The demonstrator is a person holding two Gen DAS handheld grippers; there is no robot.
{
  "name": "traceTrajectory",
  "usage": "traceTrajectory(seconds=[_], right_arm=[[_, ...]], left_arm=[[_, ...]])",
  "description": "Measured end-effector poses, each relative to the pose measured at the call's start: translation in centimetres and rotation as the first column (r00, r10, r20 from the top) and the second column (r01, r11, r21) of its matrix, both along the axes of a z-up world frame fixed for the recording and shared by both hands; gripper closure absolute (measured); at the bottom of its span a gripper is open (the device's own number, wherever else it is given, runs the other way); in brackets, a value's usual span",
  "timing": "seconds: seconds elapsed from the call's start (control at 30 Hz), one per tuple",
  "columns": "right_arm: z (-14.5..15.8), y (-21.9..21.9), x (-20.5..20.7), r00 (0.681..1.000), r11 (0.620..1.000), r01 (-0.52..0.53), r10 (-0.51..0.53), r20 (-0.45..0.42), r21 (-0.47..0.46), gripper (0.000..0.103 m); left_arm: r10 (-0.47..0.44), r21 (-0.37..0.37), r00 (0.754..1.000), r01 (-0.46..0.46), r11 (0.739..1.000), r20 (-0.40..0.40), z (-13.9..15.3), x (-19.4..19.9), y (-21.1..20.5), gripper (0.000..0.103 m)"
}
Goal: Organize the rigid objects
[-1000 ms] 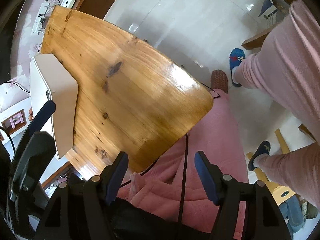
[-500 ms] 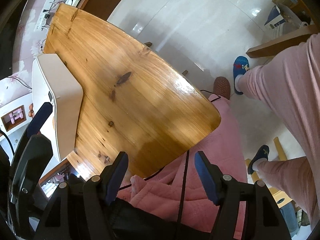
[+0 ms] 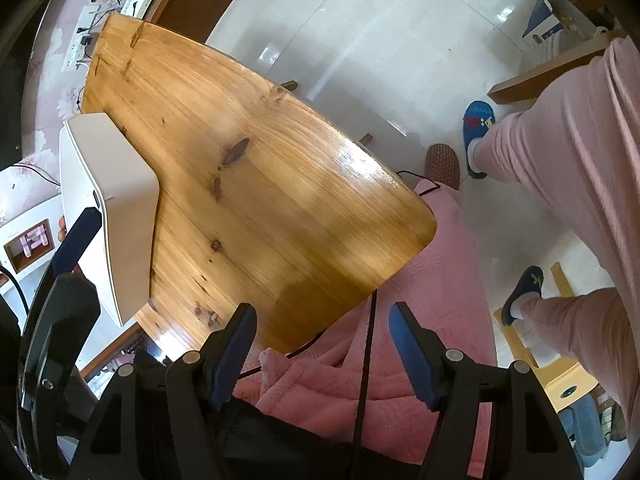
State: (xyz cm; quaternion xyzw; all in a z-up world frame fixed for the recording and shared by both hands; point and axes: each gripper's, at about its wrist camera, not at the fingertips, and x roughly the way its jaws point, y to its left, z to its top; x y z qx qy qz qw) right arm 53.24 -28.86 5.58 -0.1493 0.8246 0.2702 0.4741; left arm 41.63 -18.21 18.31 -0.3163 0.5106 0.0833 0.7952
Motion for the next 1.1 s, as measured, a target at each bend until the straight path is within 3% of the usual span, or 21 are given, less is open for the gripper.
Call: traceTrajectory(seconds=[0.57,1.1], right_arm=[[-0.7,-0.5,0.0,1.000,1.000,0.020,-0.020,-0.016,-0.025,0.033],[-1.4,0.8,0.3,1.000,0.997,0.001,-0.003,-0.024,-0.083,0.033]], left_arm=[[-0.021,-0.021,1.000,0.021,1.000,-0.004,-0.7,-0.2,0.2,0.000],[0.030,-0.056,1.000,-0.030,0.998,-0.005,-1.4,-1.2,1.5,0.000]])
